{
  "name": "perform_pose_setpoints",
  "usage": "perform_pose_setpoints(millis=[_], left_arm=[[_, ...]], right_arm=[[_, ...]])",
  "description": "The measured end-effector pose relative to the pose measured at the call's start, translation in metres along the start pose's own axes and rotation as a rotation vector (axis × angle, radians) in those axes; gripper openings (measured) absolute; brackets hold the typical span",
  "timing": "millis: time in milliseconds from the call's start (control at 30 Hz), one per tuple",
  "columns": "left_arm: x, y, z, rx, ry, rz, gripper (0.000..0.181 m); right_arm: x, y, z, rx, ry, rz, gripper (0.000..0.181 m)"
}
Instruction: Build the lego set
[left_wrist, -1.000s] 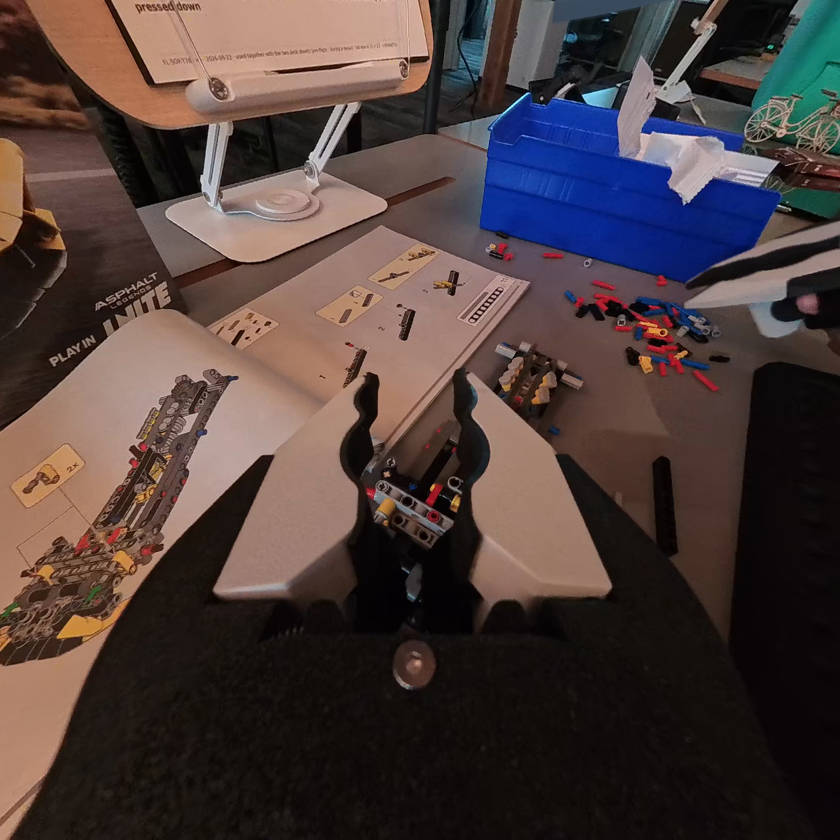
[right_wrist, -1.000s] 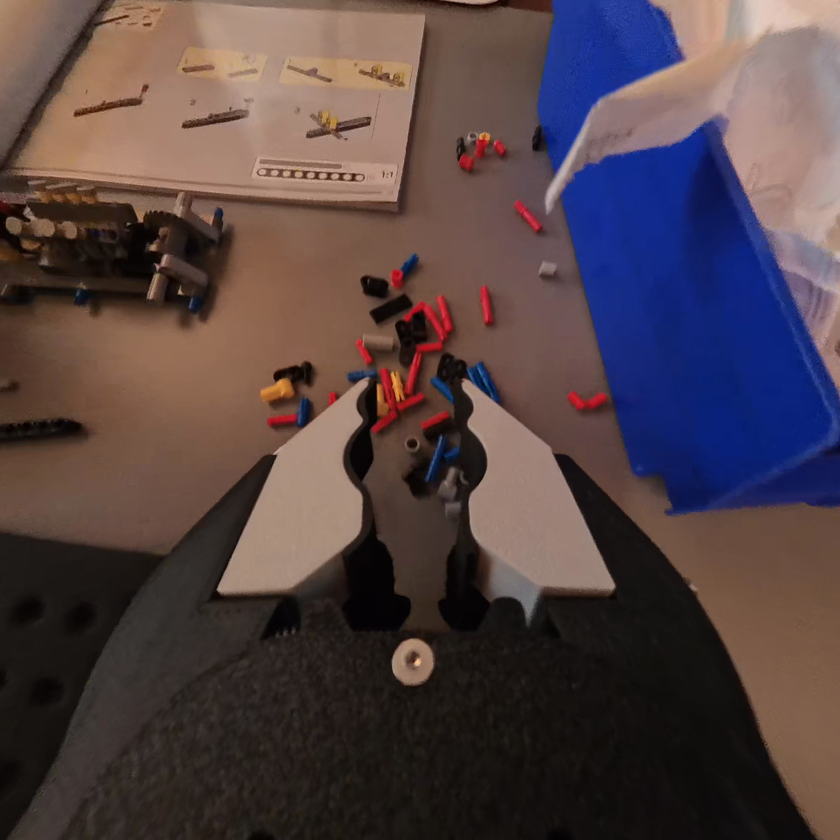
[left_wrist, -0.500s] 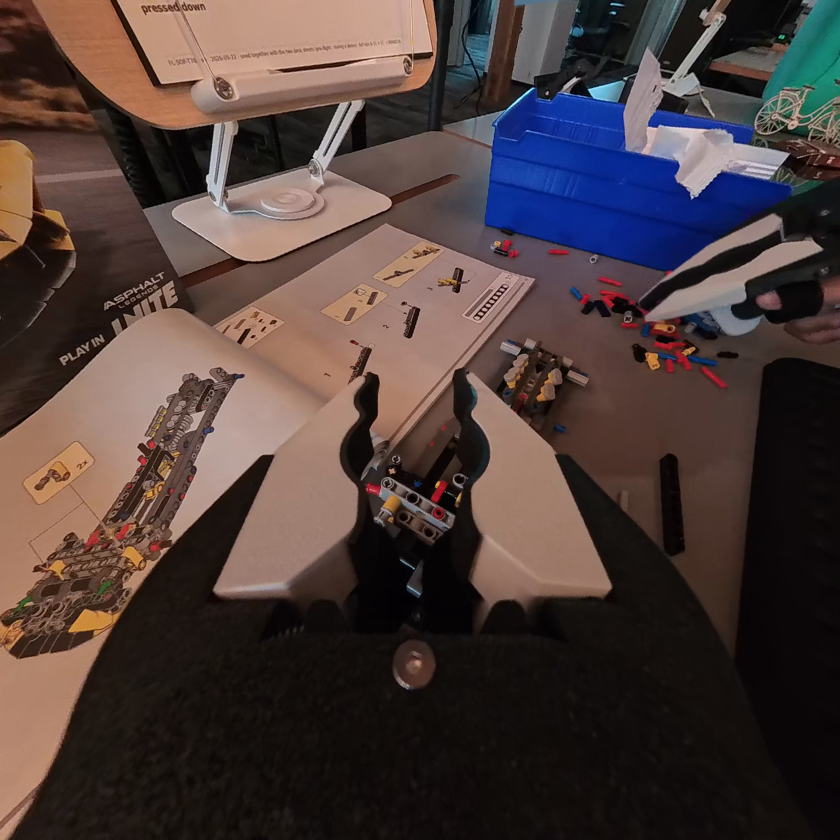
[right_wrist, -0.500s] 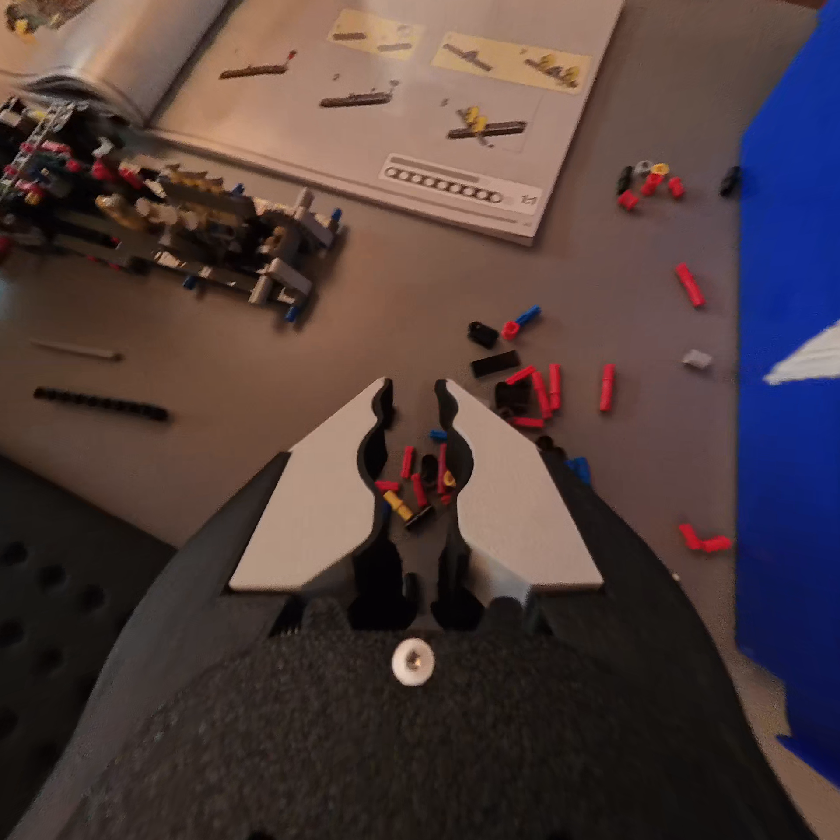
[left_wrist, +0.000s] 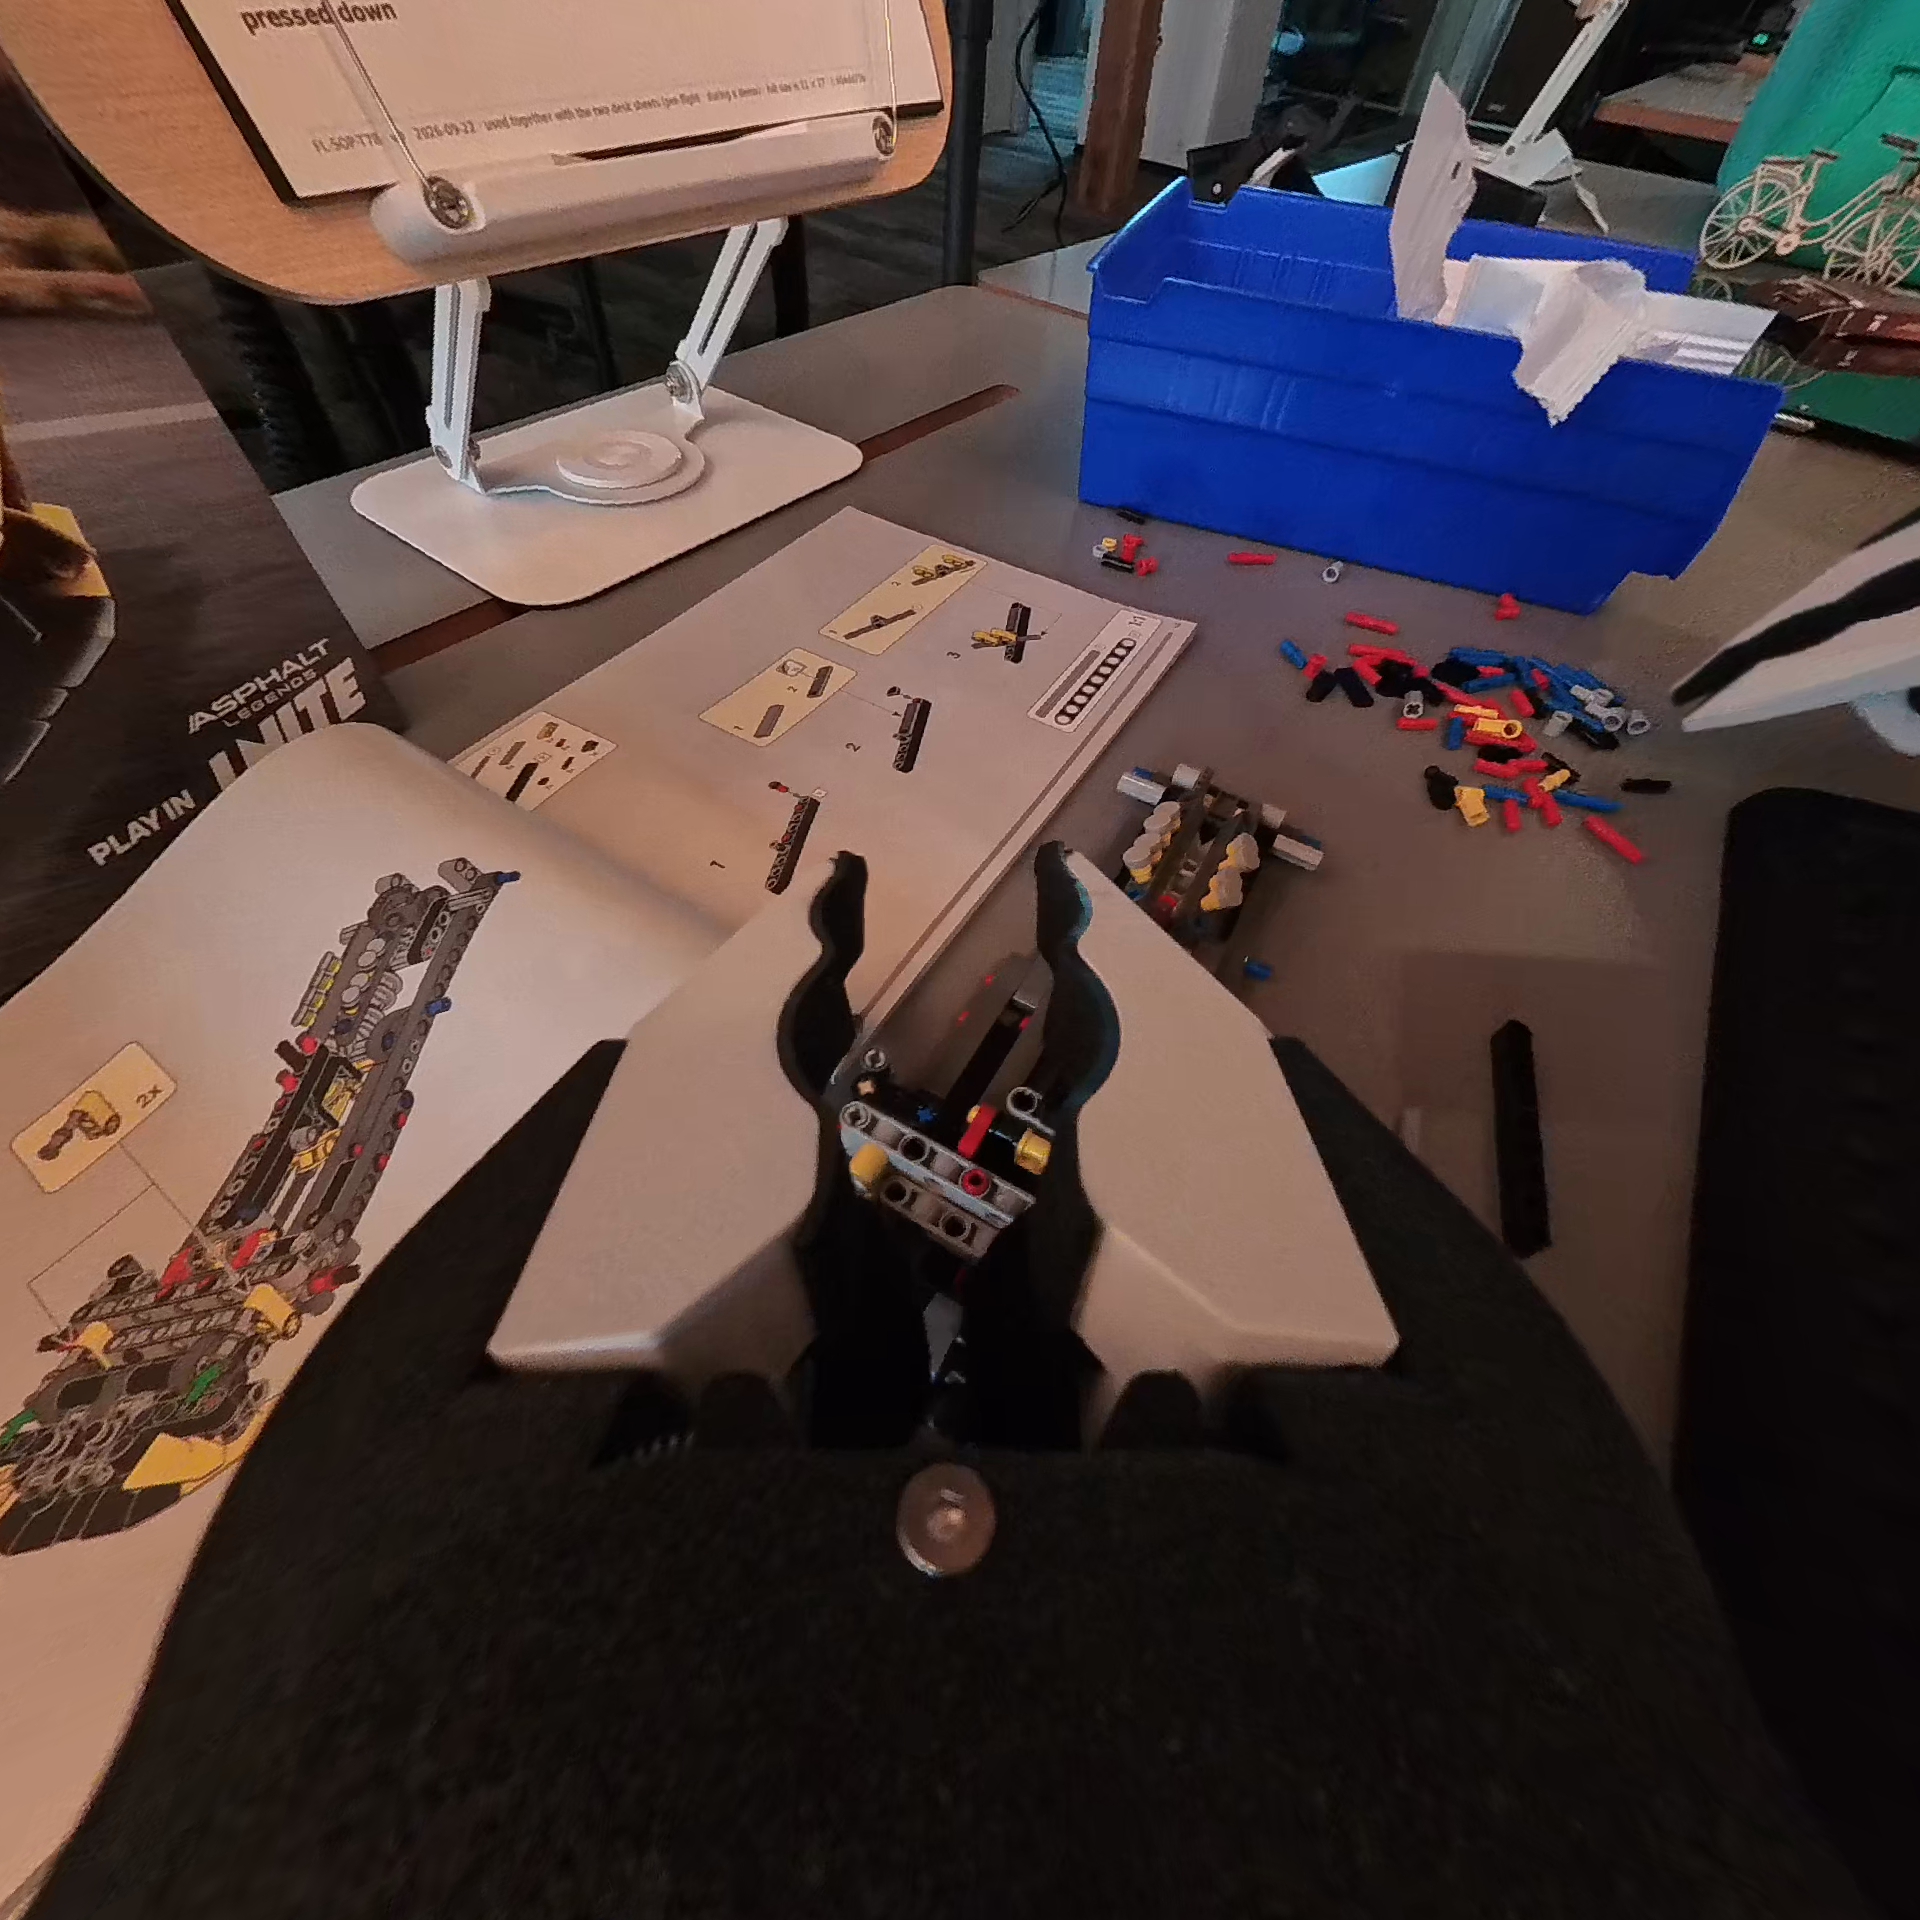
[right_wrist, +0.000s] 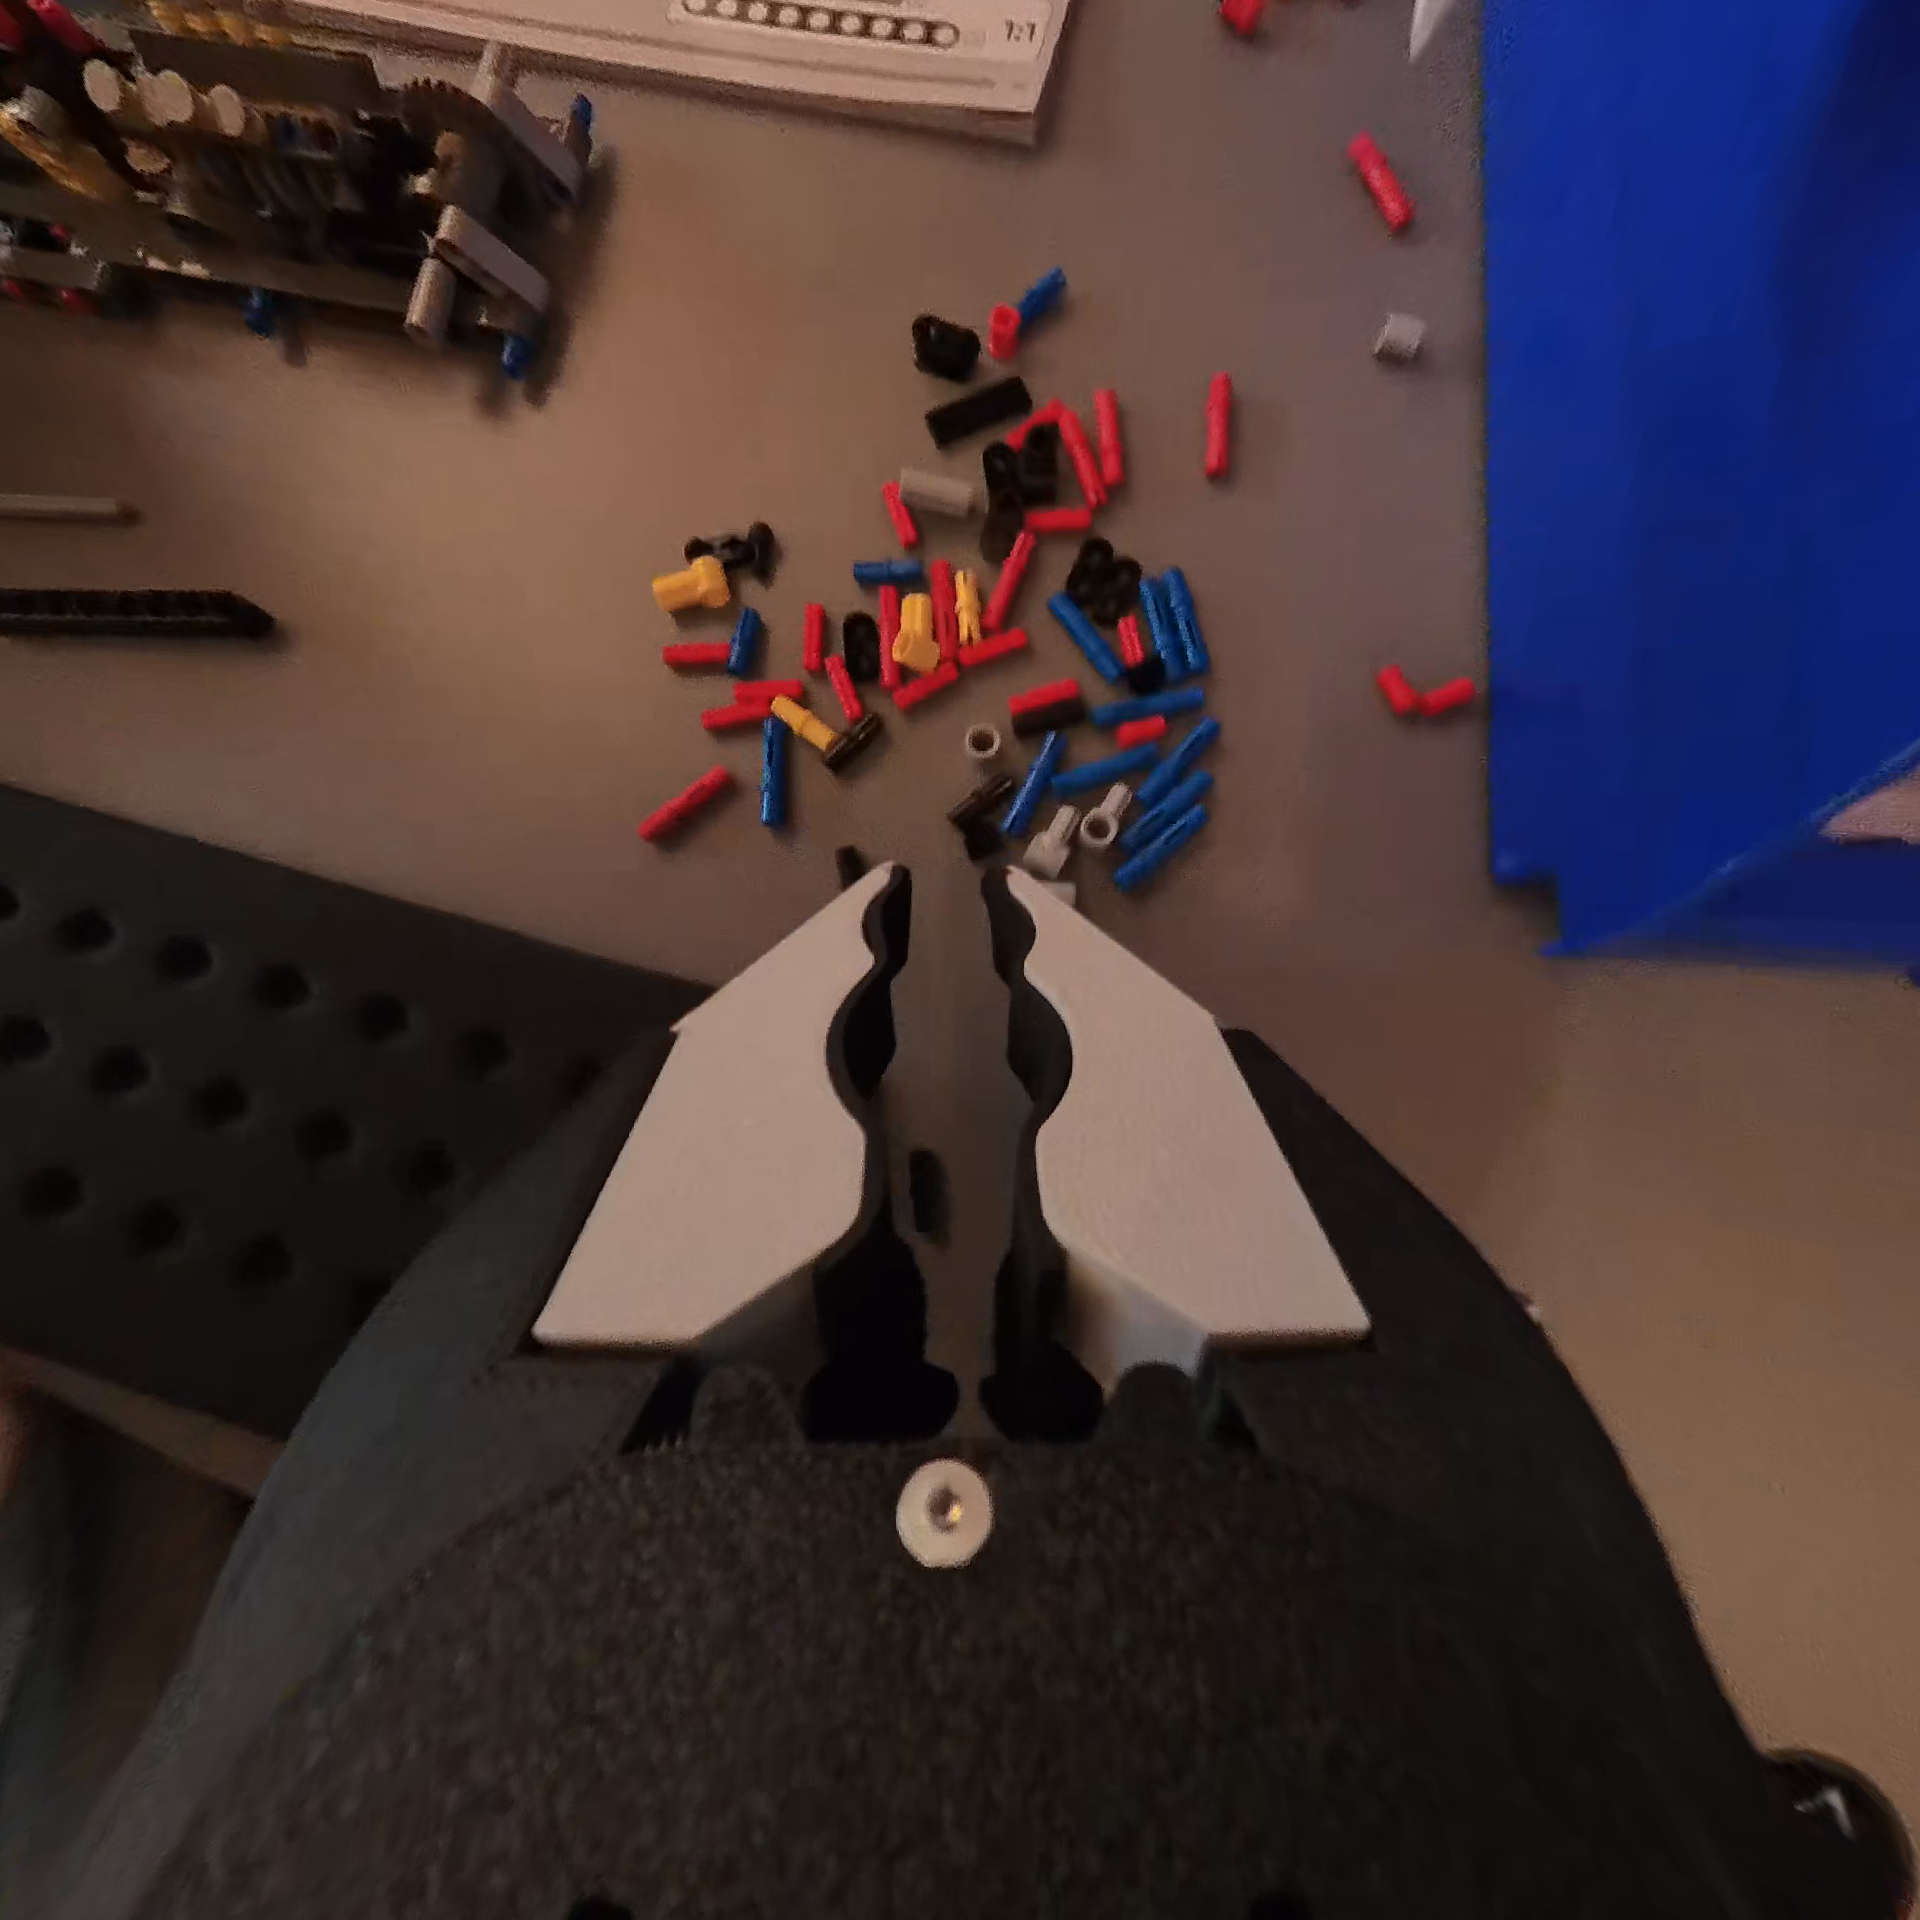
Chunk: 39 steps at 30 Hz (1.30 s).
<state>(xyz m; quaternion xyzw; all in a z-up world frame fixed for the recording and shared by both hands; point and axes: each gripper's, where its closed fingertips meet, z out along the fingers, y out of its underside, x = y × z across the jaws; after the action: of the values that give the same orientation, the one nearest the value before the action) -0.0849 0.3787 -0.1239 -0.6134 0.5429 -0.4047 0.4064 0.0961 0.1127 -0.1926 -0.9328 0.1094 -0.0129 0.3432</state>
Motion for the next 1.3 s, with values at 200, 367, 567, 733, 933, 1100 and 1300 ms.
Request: perform_pose_setpoints(millis=[200,367,567,733,933,1100,1300], left_arm=[[0.003,0.0,0.001,-0.004,0.007,0.004,0.031],[0.004,-0.002,0.0,0.002,0.003,0.015,0.031],[0.002,-0.002,-0.001,0.006,-0.004,0.012,0.031],[0.002,-0.001,0.0,-0.001,-0.004,0.016,0.031],[-0.002,-0.001,-0.004,0.005,-0.019,0.018,0.031],[-0.003,-0.003,-0.007,0.016,-0.021,0.008,0.031],[-0.003,-0.002,-0.008,0.012,-0.023,0.015,0.031]], right_arm=[[-0.014,0.007,0.002,-0.012,-0.037,-0.02,0.015],[-0.021,0.008,0.012,-0.037,-0.077,-0.052,0.014],[-0.02,0.009,0.017,-0.056,-0.088,-0.048,0.003],[-0.022,0.008,0.018,-0.076,-0.093,-0.064,0.003],[-0.026,0.003,0.019,-0.089,-0.107,-0.097,0.0],[-0.033,-0.014,0.015,-0.053,-0.106,-0.131,0.0],[-0.028,-0.009,0.01,-0.091,-0.077,-0.164,0.0]])
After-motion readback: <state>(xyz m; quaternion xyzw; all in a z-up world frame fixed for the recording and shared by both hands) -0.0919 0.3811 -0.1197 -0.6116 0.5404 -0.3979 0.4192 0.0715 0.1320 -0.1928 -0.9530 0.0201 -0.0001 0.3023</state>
